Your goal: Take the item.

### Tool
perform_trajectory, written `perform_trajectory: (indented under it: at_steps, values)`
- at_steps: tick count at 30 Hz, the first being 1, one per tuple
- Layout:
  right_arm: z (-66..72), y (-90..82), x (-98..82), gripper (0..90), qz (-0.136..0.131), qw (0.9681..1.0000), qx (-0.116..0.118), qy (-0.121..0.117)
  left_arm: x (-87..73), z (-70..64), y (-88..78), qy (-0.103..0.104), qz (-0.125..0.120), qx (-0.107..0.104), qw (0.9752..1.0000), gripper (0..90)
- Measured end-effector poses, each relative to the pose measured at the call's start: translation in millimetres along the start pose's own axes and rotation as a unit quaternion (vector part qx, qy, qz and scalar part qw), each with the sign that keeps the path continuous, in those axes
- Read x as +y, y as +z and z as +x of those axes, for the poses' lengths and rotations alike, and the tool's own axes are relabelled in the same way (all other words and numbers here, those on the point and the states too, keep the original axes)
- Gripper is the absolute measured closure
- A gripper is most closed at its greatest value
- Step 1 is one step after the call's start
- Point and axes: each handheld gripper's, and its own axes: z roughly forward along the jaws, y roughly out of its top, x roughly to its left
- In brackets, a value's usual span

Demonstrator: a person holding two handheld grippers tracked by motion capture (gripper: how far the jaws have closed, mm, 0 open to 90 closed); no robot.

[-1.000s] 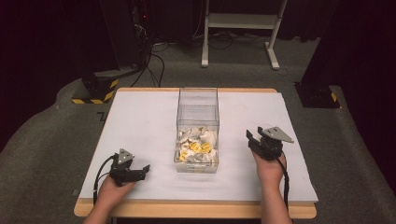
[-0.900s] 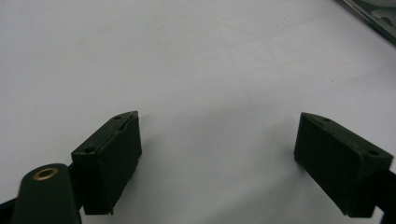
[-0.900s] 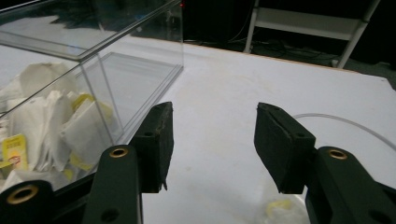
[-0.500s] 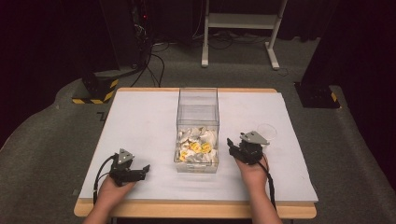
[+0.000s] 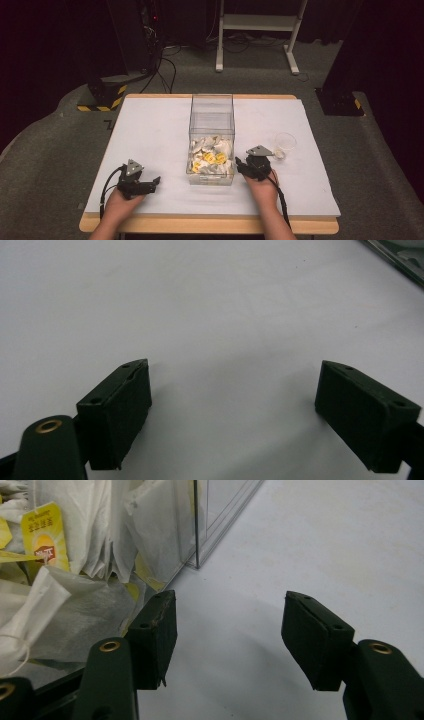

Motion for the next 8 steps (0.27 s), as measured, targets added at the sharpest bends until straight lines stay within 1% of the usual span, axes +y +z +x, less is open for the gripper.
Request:
perform_trajectory:
  at_steps: [2,6,8]
  values:
    - [0.9,0.3,0.0,39.3,0.000,1.0000,-0.002,-0.005,0.0,0.0,0.0,0.000,0.000,0.000,1.0000,15.4]
    - [0.5,0.3,0.0,39.2,0.002,1.0000,-0.002,0.001,0.0,-0.1,0.0,0.000,0.000,0.000,1.0000,15.4]
    - [0.4,0.5,0.1,38.8,0.003,1.0000,-0.001,-0.001,0.0,0.0,0.0,0.000,0.000,0.000,1.0000,15.4]
